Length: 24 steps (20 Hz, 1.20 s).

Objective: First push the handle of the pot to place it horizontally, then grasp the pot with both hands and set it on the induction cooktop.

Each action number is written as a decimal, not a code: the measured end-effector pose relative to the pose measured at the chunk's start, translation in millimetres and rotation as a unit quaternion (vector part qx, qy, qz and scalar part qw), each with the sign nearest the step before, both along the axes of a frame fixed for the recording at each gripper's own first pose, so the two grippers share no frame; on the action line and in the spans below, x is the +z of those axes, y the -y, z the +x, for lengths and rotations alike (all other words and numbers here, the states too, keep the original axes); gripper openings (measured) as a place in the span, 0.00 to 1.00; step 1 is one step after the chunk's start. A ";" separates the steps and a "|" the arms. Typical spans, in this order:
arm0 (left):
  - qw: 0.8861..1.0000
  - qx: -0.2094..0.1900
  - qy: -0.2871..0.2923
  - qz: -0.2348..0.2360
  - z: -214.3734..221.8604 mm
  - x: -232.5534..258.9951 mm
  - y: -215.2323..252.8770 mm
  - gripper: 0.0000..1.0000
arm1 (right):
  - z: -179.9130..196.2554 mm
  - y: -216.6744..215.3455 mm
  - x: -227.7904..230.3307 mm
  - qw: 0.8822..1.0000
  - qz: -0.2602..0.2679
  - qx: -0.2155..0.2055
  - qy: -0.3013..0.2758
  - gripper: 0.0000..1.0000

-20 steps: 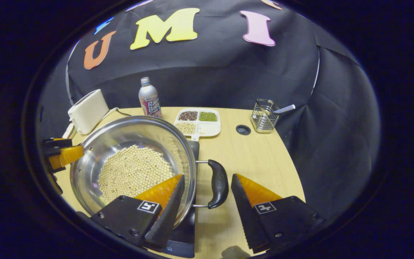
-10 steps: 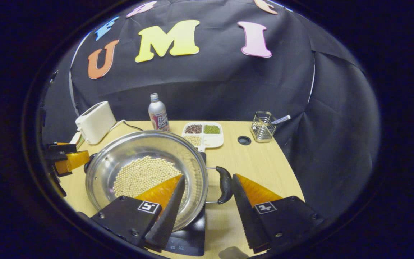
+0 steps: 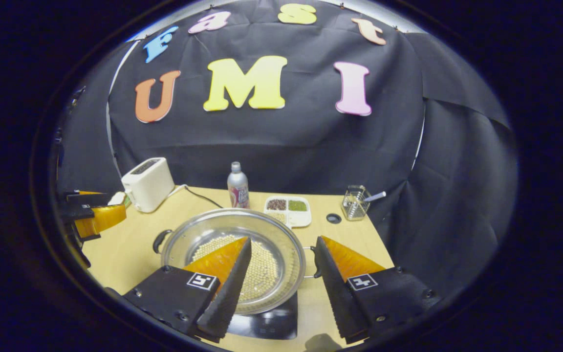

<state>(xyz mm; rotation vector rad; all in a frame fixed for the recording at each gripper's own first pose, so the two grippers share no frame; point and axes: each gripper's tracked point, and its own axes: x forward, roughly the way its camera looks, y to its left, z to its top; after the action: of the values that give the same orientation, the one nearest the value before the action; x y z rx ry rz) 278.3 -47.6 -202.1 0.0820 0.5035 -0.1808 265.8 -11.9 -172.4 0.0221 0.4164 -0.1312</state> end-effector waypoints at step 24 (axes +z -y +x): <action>0.965 0.070 0.252 -0.020 -253.4 232.8 -13.7 0.97 | -266.2 16.3 188.5 0.976 0.030 0.016 0.214 1.00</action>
<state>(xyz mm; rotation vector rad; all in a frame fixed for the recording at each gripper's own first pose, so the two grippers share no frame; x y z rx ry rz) 24.9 -33.8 30.7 0.0501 -0.0026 -0.0274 -0.5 -28.2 16.2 0.1005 -0.0101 -0.0780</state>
